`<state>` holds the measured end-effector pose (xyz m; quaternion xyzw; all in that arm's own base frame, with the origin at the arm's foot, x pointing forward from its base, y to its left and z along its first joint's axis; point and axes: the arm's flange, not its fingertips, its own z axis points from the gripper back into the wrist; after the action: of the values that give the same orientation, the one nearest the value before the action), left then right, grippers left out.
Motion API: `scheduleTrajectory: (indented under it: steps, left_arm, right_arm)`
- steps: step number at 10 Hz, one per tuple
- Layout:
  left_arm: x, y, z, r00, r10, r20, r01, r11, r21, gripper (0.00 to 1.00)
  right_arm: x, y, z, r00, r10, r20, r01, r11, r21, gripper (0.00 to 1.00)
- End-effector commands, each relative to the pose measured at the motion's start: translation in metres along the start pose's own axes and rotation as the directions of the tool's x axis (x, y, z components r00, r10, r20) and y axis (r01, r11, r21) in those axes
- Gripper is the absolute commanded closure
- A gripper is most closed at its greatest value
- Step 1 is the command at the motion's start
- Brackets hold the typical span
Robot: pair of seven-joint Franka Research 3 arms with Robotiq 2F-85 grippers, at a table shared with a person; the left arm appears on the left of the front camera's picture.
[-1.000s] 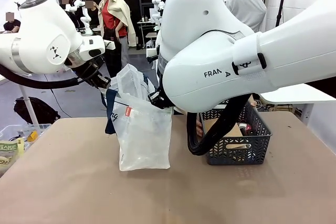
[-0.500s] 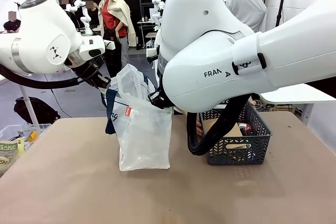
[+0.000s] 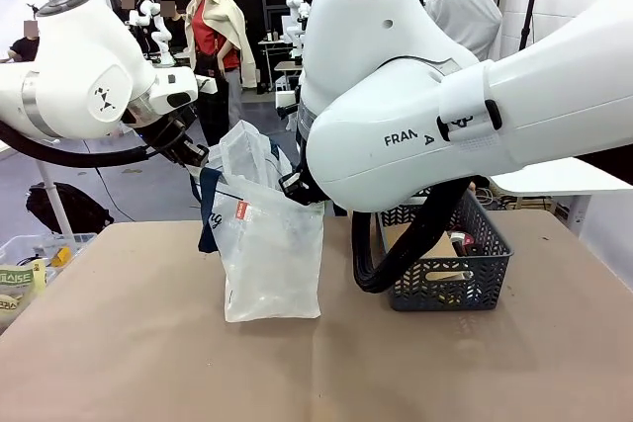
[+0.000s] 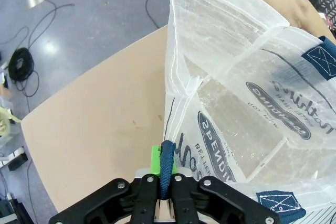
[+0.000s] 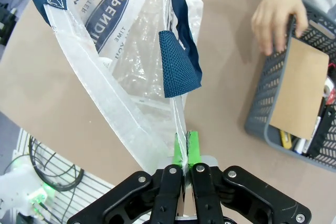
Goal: Transfer purchased items from the store into the shopping bag.
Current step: Move the Reusable shopping bag to the right side of the table.
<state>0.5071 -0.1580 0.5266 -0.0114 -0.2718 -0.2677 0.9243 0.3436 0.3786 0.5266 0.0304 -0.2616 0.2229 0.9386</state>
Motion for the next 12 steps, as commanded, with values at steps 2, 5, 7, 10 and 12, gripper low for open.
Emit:
scheduleTrajectory:
  steps: [2, 5, 7, 10, 12]
  left_arm:
    - [-0.0029, 0.0150, 0.0019, 1.000, 0.017, 0.002, -0.017, 1.000, 0.015, 1.00]
    - [-0.0029, 0.0150, 0.0019, 1.000, 0.017, 0.002, -0.017, 1.000, 0.015, 1.00]
    - [-0.0029, 0.0150, 0.0019, 1.000, 0.017, 0.002, -0.017, 1.000, 0.015, 1.00]
    - [-0.0029, 0.0150, 0.0019, 1.000, 0.017, 0.002, -0.017, 1.000, 0.015, 1.00]
    - [-0.0029, 0.0150, 0.0019, 1.000, 0.017, 0.002, -0.017, 1.000, 0.015, 1.00]
  right_arm:
    - [-0.0047, -0.0028, -0.0004, 1.000, -0.003, -0.012, 0.002, 1.000, -0.014, 1.00]
    - [-0.0047, -0.0028, -0.0004, 1.000, -0.003, -0.012, 0.002, 1.000, -0.014, 1.00]
    - [-0.0047, -0.0028, -0.0004, 1.000, -0.003, -0.012, 0.002, 1.000, -0.014, 1.00]
    - [-0.0047, -0.0028, -0.0004, 1.000, -0.003, -0.012, 0.002, 1.000, -0.014, 1.00]
    - [-0.0047, -0.0028, -0.0004, 1.000, -0.003, -0.012, 0.002, 1.000, -0.014, 1.00]
